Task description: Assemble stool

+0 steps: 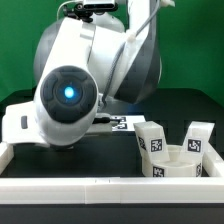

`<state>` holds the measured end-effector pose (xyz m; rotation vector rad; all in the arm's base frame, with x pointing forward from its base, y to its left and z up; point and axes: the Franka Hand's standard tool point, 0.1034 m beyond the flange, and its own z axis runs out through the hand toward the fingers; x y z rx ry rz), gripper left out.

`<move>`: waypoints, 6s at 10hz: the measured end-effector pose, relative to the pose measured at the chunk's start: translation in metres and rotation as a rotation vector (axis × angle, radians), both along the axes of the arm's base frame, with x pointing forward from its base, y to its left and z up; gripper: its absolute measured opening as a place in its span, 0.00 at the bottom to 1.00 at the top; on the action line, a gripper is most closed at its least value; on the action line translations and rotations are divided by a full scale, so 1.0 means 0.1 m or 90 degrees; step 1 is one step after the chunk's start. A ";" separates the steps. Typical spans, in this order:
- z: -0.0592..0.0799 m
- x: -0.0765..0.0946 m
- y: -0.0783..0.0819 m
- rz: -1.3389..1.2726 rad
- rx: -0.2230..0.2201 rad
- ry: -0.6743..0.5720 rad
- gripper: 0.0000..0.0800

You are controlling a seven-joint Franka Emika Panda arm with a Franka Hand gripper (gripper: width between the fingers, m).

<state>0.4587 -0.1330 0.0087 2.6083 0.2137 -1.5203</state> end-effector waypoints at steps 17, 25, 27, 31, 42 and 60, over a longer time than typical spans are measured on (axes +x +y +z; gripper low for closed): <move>0.37 0.09 0.39 -0.064 0.000 -0.024 0.41; 0.51 0.29 0.55 -0.050 0.030 -0.235 0.41; 0.71 0.33 0.65 -0.045 0.039 -0.294 0.41; 0.86 0.48 0.75 -0.028 0.067 -0.500 0.41; 1.05 0.72 1.35 0.048 0.105 -0.766 0.41; 1.00 0.91 2.04 0.174 0.171 -0.832 0.41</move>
Offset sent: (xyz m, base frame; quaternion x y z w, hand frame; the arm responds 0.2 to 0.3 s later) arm 0.0032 0.0053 0.0014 0.0007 0.0031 0.0065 1.0000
